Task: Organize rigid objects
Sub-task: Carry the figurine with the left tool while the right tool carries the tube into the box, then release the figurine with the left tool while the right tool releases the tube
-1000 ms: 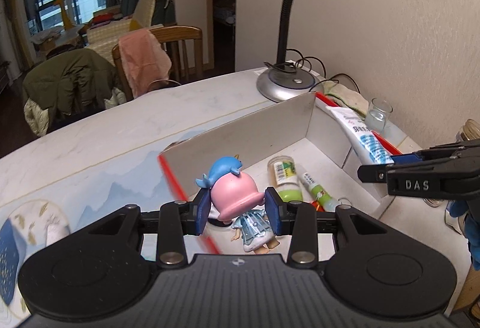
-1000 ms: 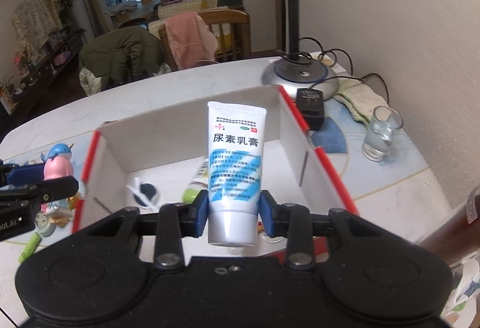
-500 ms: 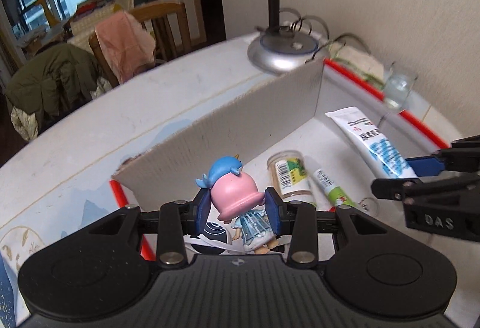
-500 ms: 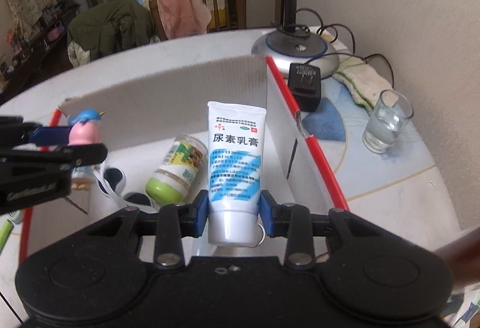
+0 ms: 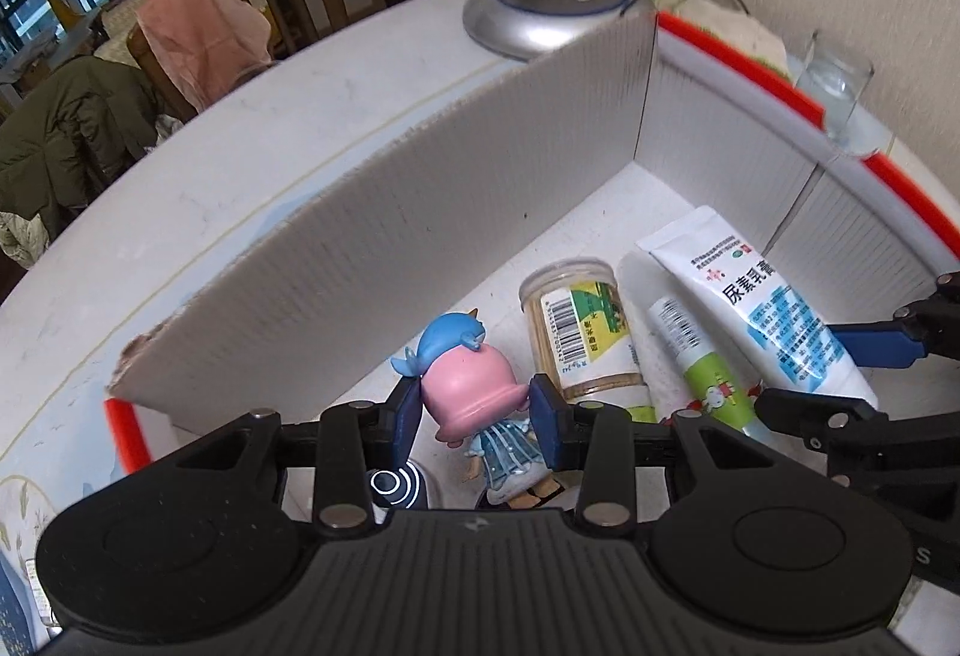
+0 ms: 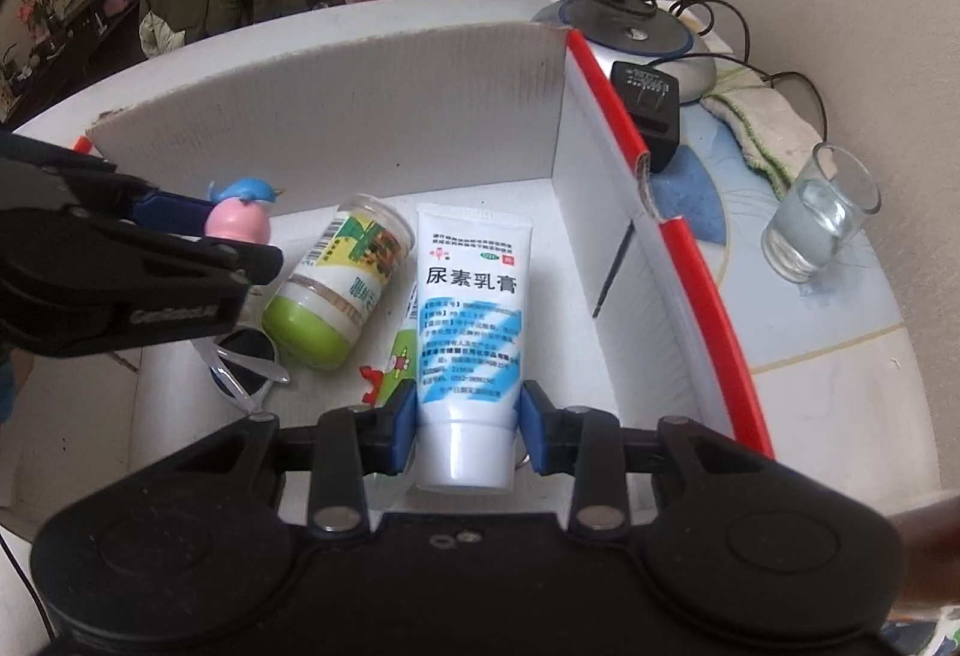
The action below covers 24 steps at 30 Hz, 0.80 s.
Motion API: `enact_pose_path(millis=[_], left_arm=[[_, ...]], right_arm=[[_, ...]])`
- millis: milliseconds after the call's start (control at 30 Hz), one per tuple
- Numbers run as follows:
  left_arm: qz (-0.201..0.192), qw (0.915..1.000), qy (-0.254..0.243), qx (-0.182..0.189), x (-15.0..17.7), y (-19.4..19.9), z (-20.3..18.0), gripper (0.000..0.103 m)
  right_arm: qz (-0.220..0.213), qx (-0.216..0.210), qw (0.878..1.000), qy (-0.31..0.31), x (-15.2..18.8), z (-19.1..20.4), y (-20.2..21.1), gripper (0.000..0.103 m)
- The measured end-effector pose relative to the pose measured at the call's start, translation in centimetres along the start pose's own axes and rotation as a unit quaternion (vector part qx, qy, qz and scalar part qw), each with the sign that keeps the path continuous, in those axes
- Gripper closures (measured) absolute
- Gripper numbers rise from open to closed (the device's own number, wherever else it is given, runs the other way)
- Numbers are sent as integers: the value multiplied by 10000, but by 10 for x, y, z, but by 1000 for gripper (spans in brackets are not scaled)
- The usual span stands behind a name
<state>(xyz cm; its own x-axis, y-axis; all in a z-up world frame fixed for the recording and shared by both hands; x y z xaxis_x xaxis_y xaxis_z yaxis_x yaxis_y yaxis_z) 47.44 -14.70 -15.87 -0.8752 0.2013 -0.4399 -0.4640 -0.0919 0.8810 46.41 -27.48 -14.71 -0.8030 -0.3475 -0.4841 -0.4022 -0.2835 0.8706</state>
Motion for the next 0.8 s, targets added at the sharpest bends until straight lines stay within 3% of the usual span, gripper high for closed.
enact_pose_path(millis=[400, 800], left_arm=[[554, 9985, -39, 31, 3, -19, -1, 65], [497, 9988, -42, -9, 3, -12, -2, 62]], right_arm=[[60, -122, 9999, -76, -2, -2, -2, 65], [-23, -195, 9997, -118, -2, -2, 5, 52]])
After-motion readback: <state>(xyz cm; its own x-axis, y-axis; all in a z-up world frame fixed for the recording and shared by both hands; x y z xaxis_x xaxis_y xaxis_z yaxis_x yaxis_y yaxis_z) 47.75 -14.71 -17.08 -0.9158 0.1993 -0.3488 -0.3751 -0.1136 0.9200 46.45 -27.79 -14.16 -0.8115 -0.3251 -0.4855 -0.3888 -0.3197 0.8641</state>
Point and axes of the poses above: each gripper's, at about its wrist camera, not at the fingertips, and y roughly against the way its jaws point, z to its left, x to its underside, the point moved 4 cm from there along -y, roughly the way its jaws point, and after that the axes turned 8 degrees about -y, right-handed, at the moved point
